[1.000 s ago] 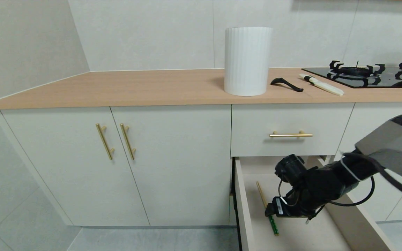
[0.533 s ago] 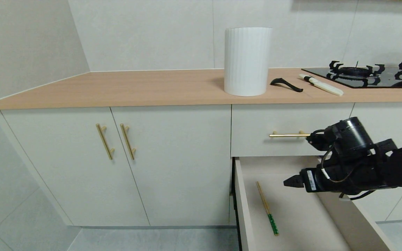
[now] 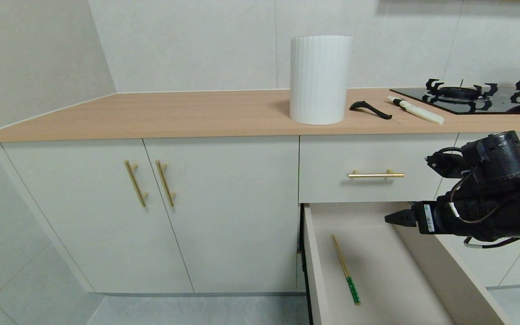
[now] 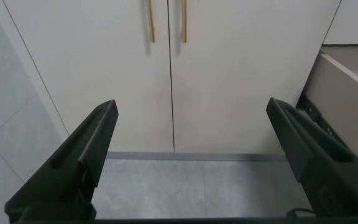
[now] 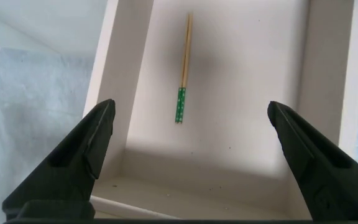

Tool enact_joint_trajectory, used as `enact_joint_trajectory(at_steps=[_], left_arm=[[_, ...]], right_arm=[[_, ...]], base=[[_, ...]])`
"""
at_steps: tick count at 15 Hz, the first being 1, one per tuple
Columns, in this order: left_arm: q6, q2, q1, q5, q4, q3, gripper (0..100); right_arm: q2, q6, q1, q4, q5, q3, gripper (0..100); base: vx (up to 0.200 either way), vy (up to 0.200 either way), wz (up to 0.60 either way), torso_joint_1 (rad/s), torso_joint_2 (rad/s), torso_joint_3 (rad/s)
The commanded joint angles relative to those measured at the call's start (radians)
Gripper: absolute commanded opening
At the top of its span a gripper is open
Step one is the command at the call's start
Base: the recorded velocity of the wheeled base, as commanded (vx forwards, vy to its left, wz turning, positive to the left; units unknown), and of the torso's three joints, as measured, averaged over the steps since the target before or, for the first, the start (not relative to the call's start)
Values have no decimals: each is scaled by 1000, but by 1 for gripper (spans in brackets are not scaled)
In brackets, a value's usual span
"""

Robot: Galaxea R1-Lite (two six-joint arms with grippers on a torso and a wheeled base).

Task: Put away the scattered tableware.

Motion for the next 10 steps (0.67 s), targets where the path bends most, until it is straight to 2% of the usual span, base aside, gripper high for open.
enact_joint_trajectory(at_steps=[1,3,6,10], left_arm=[[0,0,0,0,0,0,100],[0,0,0,0,0,0,100],[0,0,0,0,0,0,100],[0,0,0,0,0,0,100]], right_arm=[[-11,-1,-1,0,-1,2,100],[-22,-11,-1,0,-1,8,100],[-23,-27,-1,0,-1,11,100],[-17,-29,-1,0,-1,17,100]], base=[[0,0,0,0,0,0],[0,0,0,16,-94,-79],[0,0,0,87,-248,-271],[0,0,0,133,-499,-296]])
